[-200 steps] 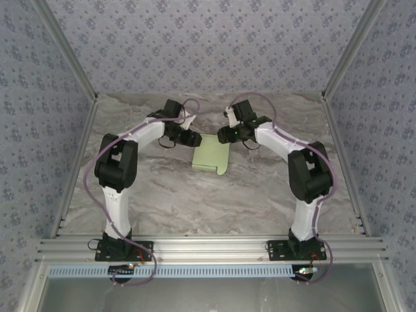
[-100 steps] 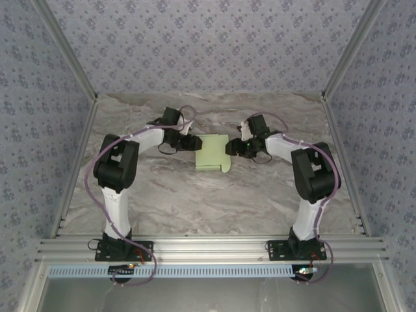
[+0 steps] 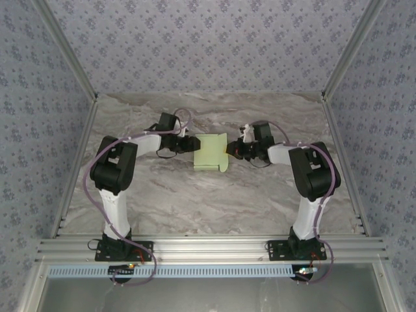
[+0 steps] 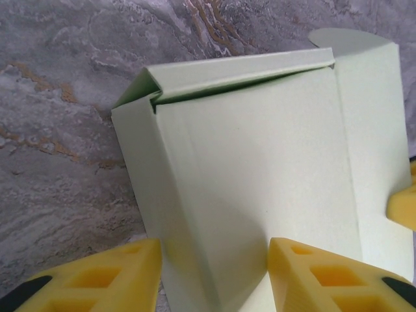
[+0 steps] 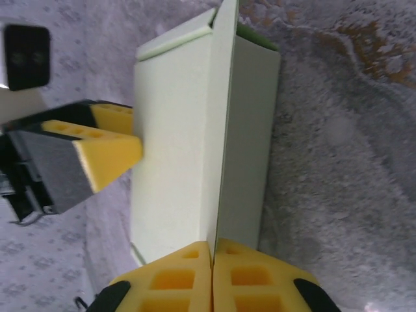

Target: Fold the paper box

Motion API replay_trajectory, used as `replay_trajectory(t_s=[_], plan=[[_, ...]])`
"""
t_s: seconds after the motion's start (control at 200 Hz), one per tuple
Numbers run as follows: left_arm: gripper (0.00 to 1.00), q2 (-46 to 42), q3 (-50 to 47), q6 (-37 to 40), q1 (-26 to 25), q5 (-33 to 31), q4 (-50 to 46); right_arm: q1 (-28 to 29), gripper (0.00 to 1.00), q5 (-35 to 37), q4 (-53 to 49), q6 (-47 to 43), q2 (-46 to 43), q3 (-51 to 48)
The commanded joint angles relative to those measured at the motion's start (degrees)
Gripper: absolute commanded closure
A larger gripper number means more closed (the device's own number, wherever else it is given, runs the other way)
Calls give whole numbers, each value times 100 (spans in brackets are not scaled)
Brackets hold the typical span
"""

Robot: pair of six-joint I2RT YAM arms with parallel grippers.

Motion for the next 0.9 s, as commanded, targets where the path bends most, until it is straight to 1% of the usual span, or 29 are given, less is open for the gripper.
replay_trajectory(t_s=[0.0,0.125,0.3,0.465,0.6,0.685,0.824,0.894], plan=[[55,-17,-298,-342,-85,432,234,176,93,-219,1001,776,-601,-331],[55,-1,-372,-507,-191,760,498,388,93,323,710,845,-1250,-595],[55,102,-325,-589,-315,861,670,613,94,914,381,926,-1745,-738],[55,271,-210,-563,-379,853,656,826,95,1384,152,1032,-1698,-678],[55,299,-148,-480,-388,786,566,1054,95,1848,120,1291,-1572,-695],[54,293,-105,-392,-384,662,463,1223,94,2119,107,1443,-1502,-664],[52,268,-91,-345,-379,508,415,1527,94,2773,-142,1548,-1444,-527],[51,178,-131,-334,-371,272,417,1636,94,3061,-235,1605,-1428,-492]])
